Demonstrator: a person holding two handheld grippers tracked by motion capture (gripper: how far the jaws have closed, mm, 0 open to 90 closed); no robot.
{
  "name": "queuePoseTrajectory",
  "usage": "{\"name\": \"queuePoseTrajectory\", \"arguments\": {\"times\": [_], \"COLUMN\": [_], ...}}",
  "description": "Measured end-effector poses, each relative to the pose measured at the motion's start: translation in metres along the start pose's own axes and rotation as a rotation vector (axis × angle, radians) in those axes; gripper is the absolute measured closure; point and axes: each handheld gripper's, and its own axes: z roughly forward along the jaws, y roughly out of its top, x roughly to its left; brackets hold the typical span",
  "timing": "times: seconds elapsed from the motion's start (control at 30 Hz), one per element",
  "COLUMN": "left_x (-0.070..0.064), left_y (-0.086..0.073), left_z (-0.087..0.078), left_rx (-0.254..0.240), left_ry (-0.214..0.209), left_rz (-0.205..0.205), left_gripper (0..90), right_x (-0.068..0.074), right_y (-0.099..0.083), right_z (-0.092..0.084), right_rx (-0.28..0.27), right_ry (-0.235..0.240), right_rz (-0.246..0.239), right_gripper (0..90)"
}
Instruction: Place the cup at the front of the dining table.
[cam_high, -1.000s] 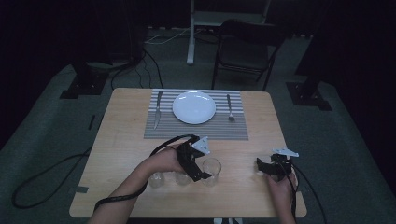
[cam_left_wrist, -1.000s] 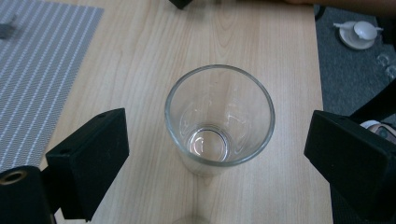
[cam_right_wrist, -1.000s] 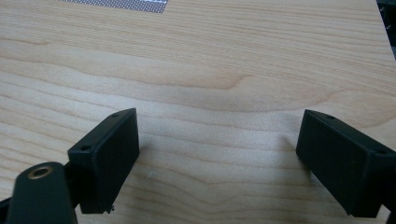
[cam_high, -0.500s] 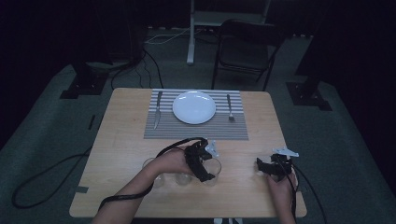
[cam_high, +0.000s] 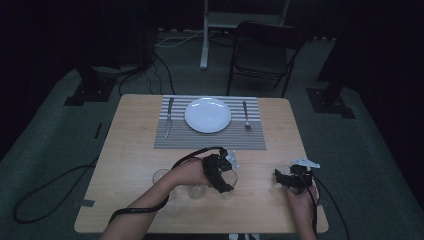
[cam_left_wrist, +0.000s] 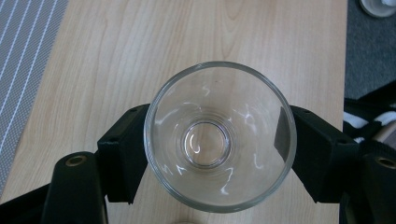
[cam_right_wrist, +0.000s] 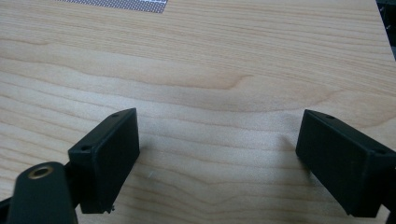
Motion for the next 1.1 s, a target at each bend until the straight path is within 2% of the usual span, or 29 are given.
{"name": "queuePoseTrajectory", "arguments": {"times": [0.27,0.43,0.47,0.57,0.67,0.77,0.9,1.1], "left_x": [-0.004,-0.001,-0.001,0.000,0.004,0.008,0.016,0.028], "left_y": [0.002,0.002,0.003,0.004,0.005,0.006,0.008,0.005], "left_z": [0.000,-0.001,-0.001,-0.003,-0.005,-0.007,-0.010,-0.012], "left_rx": [-0.003,-0.016,-0.013,-0.022,-0.032,-0.044,-0.060,-0.049], "left_ry": [0.031,0.047,0.052,0.062,0.067,0.091,0.116,0.141], "left_rz": [0.021,0.001,0.015,0.015,-0.003,-0.016,-0.058,-0.097], "left_gripper": [28.5,28.5,28.5,28.5,28.5,28.5,28.5,28.5], "right_x": [0.000,0.000,0.000,0.000,0.000,0.000,0.000,0.000], "right_y": [0.000,0.000,0.000,0.000,0.000,0.000,0.000,0.000], "right_z": [0.000,0.000,0.000,0.000,0.000,0.000,0.000,0.000], "right_rx": [0.000,0.000,0.000,0.000,0.000,0.000,0.001,0.000], "right_ry": [0.000,0.000,0.000,0.000,0.000,0.000,0.000,0.000], "right_rz": [0.000,0.000,0.000,0.000,0.000,0.000,-0.002,-0.001], "right_gripper": [13.2,13.3,13.3,13.3,13.3,13.3,13.3,13.3]}}
